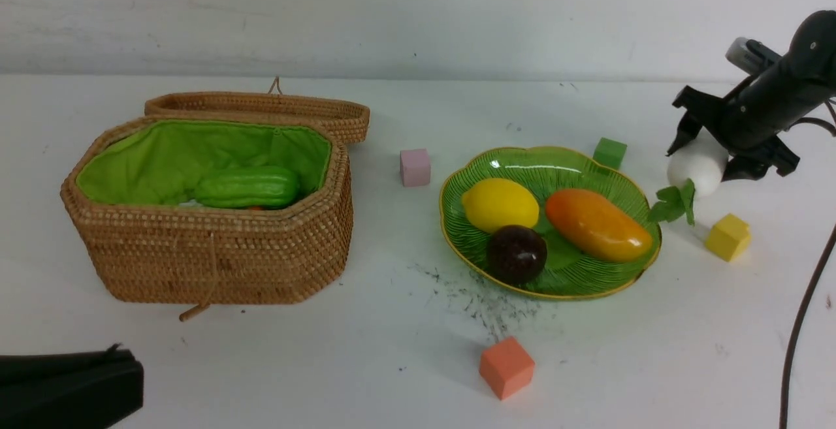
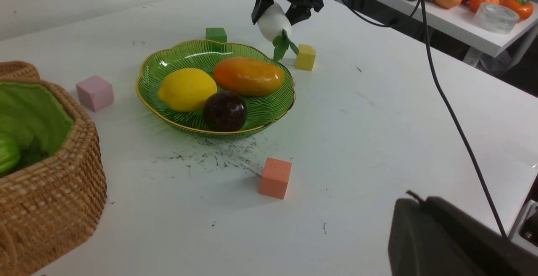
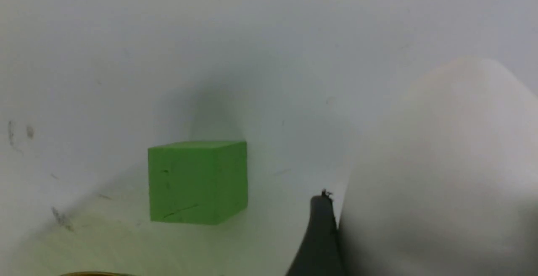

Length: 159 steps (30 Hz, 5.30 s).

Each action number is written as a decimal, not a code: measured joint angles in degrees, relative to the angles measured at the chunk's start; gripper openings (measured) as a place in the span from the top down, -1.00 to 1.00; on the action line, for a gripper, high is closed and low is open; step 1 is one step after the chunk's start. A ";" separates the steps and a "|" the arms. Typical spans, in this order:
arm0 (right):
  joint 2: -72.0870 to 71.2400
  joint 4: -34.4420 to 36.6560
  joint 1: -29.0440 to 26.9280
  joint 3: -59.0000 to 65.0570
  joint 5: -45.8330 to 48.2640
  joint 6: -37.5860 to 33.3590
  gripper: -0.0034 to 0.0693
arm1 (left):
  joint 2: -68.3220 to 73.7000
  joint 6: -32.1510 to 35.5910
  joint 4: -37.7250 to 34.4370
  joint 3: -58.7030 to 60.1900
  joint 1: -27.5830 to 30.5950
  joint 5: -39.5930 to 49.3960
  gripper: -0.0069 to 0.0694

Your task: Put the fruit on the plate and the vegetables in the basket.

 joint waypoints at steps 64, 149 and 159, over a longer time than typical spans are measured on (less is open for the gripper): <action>-9.86 14.71 48.82 -18.15 -7.17 -33.25 -0.58 | 0.00 -44.06 52.82 -0.30 0.00 6.68 0.84; -96.83 -14.91 47.98 74.08 12.85 6.73 0.87 | -25.32 -33.02 21.69 25.61 0.00 -14.92 0.80; -104.35 -15.09 47.98 75.70 19.77 7.33 0.84 | -25.32 -33.02 21.69 25.61 0.00 -14.59 0.77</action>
